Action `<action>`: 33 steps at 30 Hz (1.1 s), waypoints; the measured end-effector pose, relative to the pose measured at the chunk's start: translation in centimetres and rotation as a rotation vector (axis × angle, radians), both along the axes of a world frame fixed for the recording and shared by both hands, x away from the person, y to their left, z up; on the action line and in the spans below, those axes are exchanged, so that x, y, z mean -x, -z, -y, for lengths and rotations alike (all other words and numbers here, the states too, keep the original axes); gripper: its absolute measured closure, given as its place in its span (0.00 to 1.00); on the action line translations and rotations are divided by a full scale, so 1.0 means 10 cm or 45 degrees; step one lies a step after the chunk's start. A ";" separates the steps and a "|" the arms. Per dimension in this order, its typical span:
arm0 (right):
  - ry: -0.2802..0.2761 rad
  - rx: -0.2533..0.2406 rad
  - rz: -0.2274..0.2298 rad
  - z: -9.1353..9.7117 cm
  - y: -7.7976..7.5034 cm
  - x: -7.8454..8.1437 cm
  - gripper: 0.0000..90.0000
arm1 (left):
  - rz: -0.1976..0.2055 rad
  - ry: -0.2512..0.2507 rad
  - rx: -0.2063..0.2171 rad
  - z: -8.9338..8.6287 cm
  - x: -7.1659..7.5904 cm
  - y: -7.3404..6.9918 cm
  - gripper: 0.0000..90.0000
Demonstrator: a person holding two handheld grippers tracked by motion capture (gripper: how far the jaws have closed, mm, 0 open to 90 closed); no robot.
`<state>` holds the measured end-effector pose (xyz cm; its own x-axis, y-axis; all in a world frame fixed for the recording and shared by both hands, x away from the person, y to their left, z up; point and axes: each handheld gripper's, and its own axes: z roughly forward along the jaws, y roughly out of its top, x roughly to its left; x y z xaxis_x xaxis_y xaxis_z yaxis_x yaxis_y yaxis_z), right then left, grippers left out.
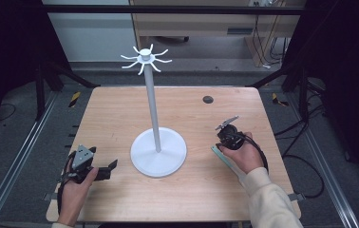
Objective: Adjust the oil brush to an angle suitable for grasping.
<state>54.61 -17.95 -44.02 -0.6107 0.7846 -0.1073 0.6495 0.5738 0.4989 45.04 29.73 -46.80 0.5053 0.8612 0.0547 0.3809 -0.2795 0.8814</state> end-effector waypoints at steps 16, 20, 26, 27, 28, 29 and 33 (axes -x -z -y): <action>0.011 0.022 -0.086 -0.03 0.22 -0.17 0.99 | -0.001 0.004 -0.003 0.01 0.00 0.00 0.03; 0.021 0.028 -0.091 -0.03 0.26 -0.19 1.00 | -0.003 0.007 -0.006 0.01 0.00 0.00 0.03; 0.015 0.004 -0.129 -0.05 0.29 -0.18 1.00 | -0.003 0.005 -0.007 0.01 0.00 0.00 0.03; -0.004 0.004 -0.137 -0.08 0.28 -0.15 1.00 | -0.003 0.005 -0.007 0.01 0.00 0.00 0.03; -0.013 0.005 -0.139 -0.09 0.28 -0.14 1.00 | -0.004 0.006 -0.009 0.01 0.00 0.00 0.03; -0.046 0.004 -0.142 -0.10 0.27 -0.12 1.00 | -0.005 0.007 -0.011 0.01 0.00 0.01 0.03; -0.160 -0.027 -0.234 -0.22 0.27 0.01 1.00 | -0.005 0.007 -0.014 0.02 0.00 0.01 0.03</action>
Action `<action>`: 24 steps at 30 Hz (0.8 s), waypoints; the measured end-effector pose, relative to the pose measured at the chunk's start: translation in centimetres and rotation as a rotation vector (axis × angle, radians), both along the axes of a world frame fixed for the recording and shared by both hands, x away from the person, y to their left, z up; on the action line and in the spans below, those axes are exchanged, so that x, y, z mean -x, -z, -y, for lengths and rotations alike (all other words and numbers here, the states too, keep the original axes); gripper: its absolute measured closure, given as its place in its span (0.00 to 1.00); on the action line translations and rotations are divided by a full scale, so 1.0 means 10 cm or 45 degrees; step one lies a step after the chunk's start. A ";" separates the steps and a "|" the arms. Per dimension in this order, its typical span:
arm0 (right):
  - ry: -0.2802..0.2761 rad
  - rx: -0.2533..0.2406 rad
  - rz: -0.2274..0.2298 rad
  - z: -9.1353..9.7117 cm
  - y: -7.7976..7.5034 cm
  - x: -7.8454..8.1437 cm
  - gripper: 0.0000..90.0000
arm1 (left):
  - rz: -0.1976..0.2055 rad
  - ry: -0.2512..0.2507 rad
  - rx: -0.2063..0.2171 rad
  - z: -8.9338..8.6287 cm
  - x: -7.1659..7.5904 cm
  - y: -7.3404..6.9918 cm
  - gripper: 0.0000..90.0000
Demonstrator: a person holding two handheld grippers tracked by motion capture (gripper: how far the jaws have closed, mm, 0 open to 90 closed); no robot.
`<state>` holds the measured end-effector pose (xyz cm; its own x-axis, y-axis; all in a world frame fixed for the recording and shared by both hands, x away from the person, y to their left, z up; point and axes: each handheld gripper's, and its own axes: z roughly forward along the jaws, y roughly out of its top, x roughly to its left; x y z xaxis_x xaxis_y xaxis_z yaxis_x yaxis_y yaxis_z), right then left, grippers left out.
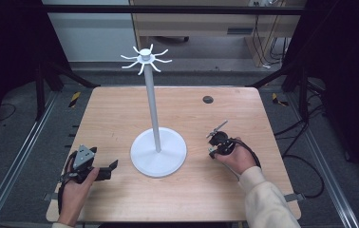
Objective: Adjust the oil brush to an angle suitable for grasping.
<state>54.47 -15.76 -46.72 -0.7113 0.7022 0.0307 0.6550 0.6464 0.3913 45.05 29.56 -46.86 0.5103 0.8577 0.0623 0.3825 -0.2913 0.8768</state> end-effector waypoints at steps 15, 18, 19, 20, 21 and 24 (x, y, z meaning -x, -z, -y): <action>0.141 0.016 0.122 0.15 0.00 -0.11 1.00 | 0.000 0.003 -0.006 0.01 0.00 0.00 0.03; 0.156 0.015 0.118 0.15 0.03 -0.14 1.00 | -0.002 0.003 -0.007 0.01 0.00 0.00 0.03; 0.159 0.015 0.111 0.15 0.03 -0.14 1.00 | 0.000 0.004 -0.009 0.01 0.00 0.00 0.03; 0.165 0.015 0.103 0.14 0.04 -0.14 1.00 | -0.001 0.004 -0.007 0.01 0.00 0.00 0.03; 0.159 0.013 0.103 0.15 0.04 -0.14 1.00 | -0.001 0.004 -0.008 0.01 0.00 0.00 0.03; 0.128 -0.018 0.072 0.13 0.03 -0.11 1.00 | -0.001 0.006 -0.008 0.01 0.00 0.01 0.03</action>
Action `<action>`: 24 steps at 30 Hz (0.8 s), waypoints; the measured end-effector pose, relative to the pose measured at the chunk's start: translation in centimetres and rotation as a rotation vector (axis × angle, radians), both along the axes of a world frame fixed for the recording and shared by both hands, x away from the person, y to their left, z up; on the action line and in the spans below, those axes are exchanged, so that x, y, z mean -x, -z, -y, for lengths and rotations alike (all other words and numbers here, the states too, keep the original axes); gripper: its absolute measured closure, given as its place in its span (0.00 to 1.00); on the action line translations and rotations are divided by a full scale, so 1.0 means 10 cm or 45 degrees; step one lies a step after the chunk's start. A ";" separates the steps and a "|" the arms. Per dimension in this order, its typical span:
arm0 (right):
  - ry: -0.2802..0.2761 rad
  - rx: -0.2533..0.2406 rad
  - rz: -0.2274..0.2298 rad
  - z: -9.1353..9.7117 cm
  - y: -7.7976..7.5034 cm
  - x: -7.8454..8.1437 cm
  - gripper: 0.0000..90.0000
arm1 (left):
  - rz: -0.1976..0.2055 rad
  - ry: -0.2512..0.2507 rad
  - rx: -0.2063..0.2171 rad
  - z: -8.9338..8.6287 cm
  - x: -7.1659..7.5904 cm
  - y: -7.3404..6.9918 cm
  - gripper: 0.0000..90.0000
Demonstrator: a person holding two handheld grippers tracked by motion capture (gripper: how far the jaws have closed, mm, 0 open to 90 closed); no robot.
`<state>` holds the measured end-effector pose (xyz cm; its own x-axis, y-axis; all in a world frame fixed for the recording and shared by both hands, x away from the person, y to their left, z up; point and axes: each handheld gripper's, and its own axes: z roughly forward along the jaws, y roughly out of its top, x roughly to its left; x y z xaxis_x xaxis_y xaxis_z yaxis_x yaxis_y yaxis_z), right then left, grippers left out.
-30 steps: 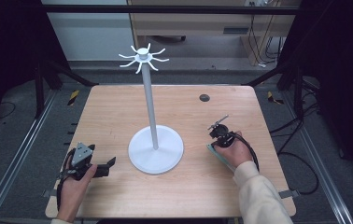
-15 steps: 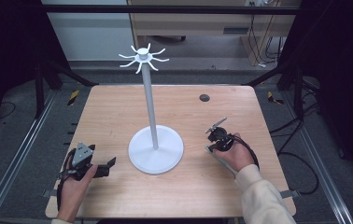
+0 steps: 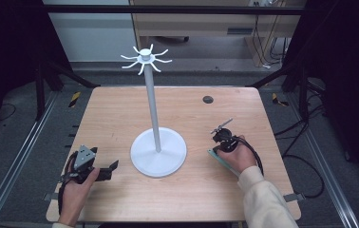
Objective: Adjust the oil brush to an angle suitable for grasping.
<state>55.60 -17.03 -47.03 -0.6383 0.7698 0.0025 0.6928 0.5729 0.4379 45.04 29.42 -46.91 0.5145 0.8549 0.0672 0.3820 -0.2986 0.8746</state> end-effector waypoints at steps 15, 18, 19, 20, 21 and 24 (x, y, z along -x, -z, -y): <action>-0.232 0.067 -0.025 -0.09 -0.17 0.29 1.00 | -0.004 0.005 -0.015 0.02 0.00 0.01 0.03; -0.252 0.091 -0.043 -0.03 -0.24 0.32 0.98 | -0.003 0.005 -0.015 0.02 0.00 0.01 0.03; -0.258 0.105 -0.053 0.00 -0.26 0.34 0.98 | -0.002 0.005 -0.016 0.02 0.00 0.01 0.03; -0.260 0.116 -0.063 0.02 -0.27 0.35 0.97 | -0.002 0.005 -0.016 0.02 0.00 0.01 0.03; -0.265 0.124 -0.069 0.05 -0.27 0.36 0.96 | -0.003 0.006 -0.016 0.02 0.00 0.01 0.03; -0.255 0.161 -0.102 0.13 -0.28 0.41 0.95 | -0.005 0.006 -0.016 0.02 0.00 0.01 0.03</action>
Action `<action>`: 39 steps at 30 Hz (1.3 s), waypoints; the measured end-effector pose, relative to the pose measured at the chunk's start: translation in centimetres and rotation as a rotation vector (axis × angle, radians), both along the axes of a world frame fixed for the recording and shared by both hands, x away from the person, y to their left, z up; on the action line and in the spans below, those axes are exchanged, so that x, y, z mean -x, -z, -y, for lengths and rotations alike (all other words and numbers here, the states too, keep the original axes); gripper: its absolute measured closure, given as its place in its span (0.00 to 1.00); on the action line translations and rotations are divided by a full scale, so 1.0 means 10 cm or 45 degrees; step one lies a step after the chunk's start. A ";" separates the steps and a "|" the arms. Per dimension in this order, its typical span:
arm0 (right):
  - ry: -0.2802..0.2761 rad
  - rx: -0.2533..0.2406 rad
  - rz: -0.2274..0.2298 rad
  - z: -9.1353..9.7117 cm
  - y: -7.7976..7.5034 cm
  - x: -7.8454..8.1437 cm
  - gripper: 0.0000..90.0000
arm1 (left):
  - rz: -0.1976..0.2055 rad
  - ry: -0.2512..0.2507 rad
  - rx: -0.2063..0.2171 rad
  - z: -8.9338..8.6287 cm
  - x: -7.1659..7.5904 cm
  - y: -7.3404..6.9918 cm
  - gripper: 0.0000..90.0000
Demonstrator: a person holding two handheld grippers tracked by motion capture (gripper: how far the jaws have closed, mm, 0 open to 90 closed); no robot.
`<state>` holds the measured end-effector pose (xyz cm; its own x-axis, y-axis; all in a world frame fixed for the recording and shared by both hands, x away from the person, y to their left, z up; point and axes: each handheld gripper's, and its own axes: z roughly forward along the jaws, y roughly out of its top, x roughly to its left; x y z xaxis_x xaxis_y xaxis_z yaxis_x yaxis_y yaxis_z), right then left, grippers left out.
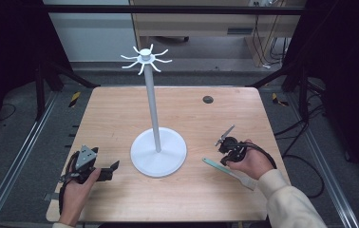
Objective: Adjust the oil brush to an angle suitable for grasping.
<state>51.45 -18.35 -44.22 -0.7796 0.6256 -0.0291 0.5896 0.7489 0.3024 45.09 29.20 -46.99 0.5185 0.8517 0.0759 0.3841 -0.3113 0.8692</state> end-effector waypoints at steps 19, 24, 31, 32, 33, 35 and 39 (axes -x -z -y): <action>-0.066 0.116 -0.100 0.14 0.07 0.07 0.82 | -0.005 0.001 -0.011 0.01 0.00 0.01 0.02; -0.091 0.155 -0.122 0.12 0.10 0.08 0.81 | -0.004 0.004 -0.011 0.01 0.00 0.01 0.02; -0.089 0.191 -0.147 0.11 0.14 0.07 0.82 | -0.003 0.003 -0.012 0.01 0.00 0.01 0.02; -0.093 0.182 -0.151 0.11 0.15 0.07 0.82 | -0.003 0.003 -0.012 0.01 0.00 0.01 0.02; -0.087 0.183 -0.153 0.10 0.15 0.07 0.83 | -0.003 0.004 -0.012 0.01 0.00 0.01 0.02; -0.089 0.181 -0.158 0.10 0.17 0.07 0.83 | -0.004 0.004 -0.011 0.02 0.00 0.01 0.02; -0.088 0.193 -0.165 0.09 0.19 0.06 0.85 | -0.005 0.008 -0.014 0.02 0.00 0.01 0.02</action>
